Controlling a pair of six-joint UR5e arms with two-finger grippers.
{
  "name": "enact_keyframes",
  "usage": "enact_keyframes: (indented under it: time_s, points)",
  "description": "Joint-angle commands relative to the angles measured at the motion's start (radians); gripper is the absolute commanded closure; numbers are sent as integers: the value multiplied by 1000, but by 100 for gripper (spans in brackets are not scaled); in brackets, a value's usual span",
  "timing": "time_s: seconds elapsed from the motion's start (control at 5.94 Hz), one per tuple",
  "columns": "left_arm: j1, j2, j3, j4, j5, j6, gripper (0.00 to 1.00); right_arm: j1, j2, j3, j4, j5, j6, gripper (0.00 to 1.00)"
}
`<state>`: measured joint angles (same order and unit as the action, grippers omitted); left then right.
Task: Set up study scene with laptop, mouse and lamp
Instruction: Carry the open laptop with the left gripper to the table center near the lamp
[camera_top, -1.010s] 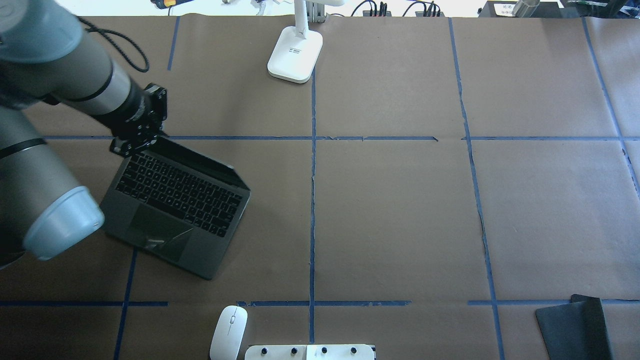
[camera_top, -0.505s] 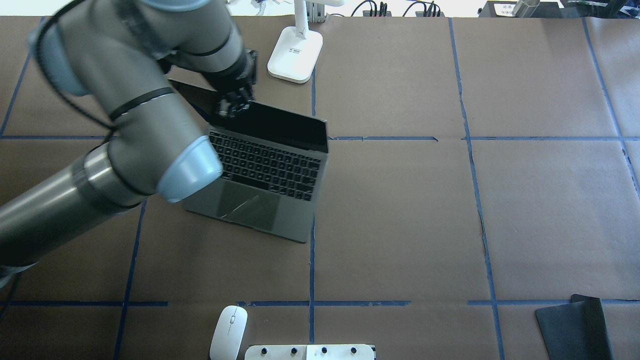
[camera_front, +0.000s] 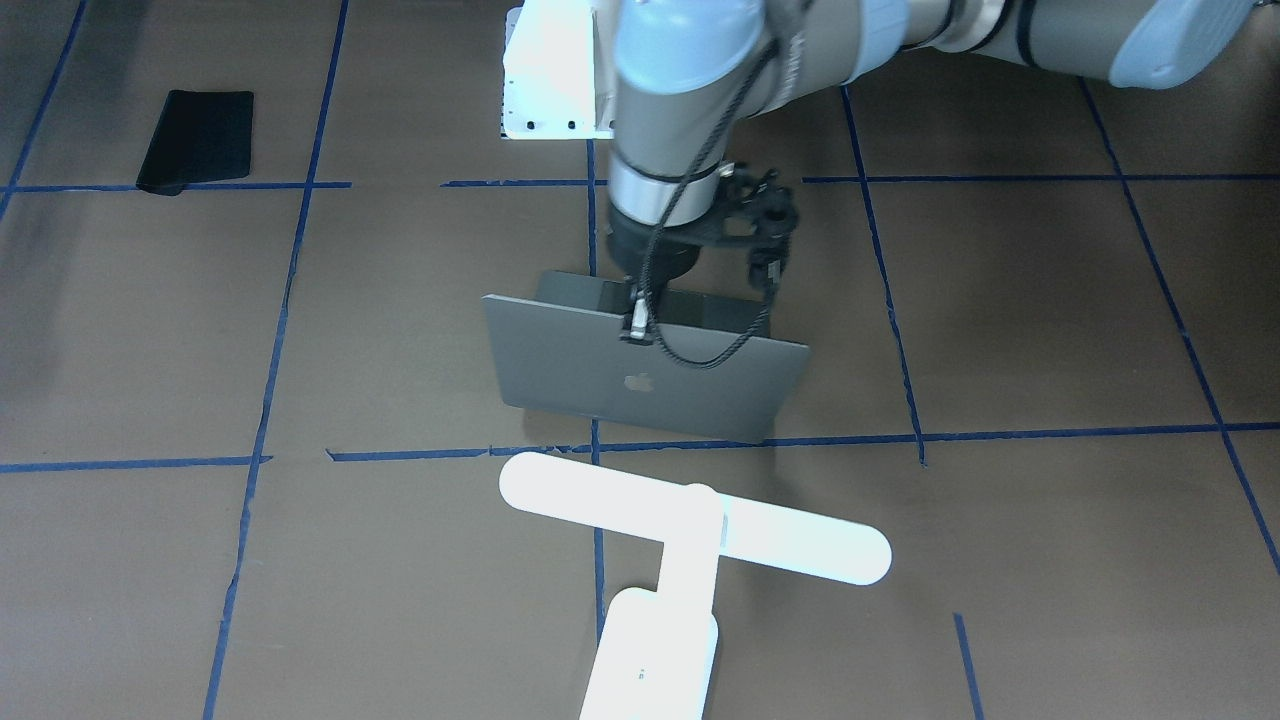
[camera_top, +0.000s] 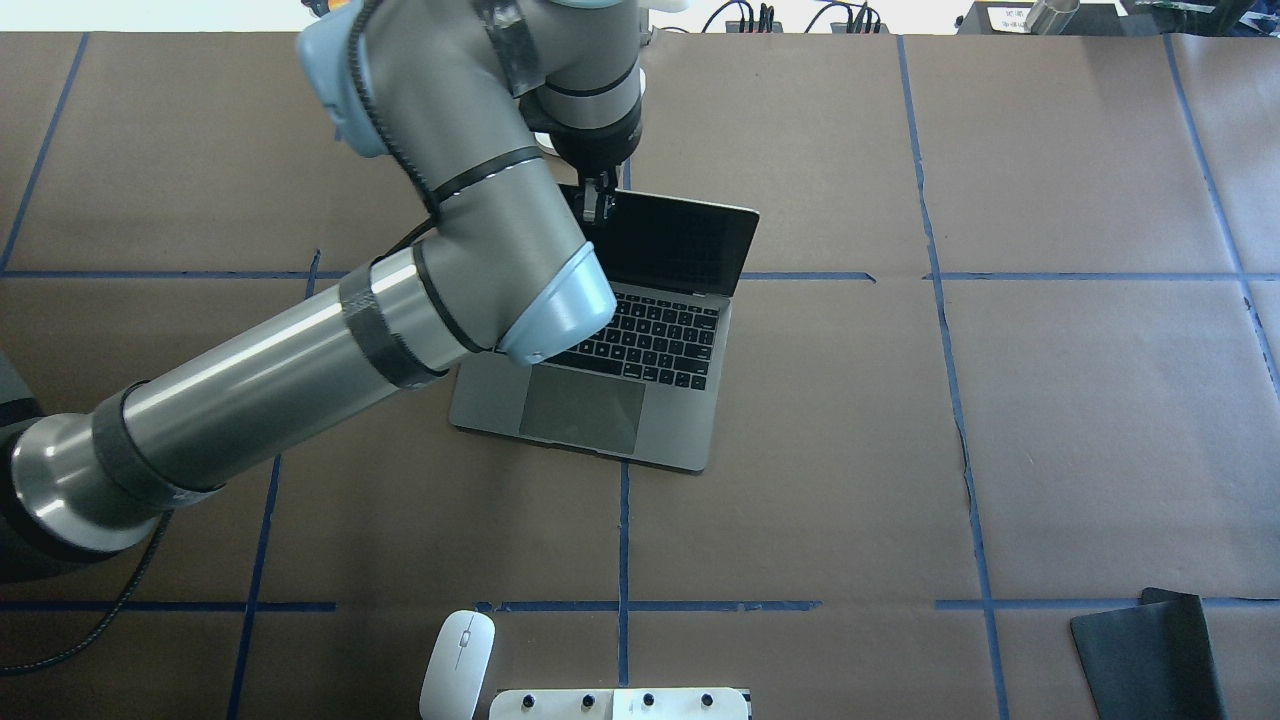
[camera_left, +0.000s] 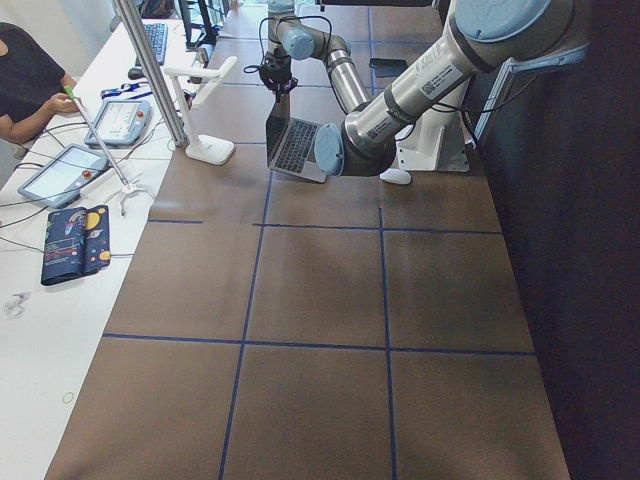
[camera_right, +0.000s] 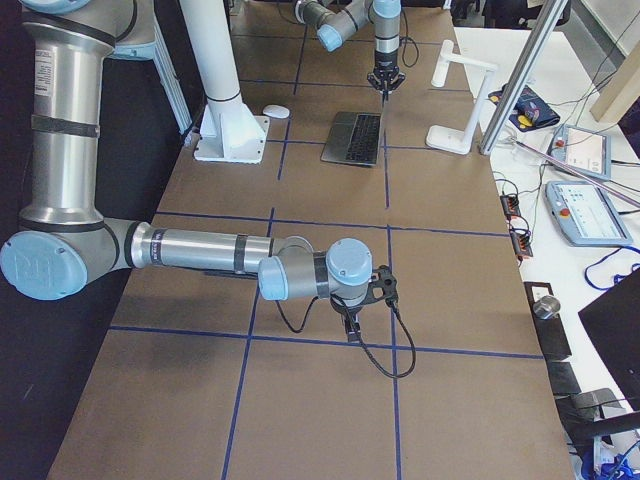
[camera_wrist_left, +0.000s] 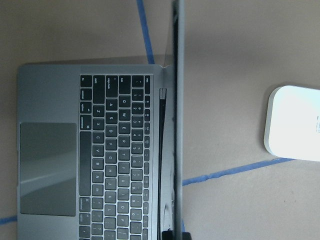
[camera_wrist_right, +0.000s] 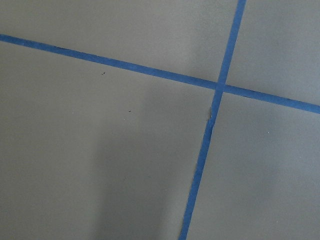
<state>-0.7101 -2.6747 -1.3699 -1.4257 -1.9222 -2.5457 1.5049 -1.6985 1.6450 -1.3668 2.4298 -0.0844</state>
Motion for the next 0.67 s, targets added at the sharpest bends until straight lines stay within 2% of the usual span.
enact_keyframes:
  time_s: [0.0,0.51]
  points:
    - [0,-34,97,-44,55,-28,100,0,-1,1,0,0,0,0]
    - [-8,-42,109,-54,71,-90,97,0,-3,1,0,0,0,0]
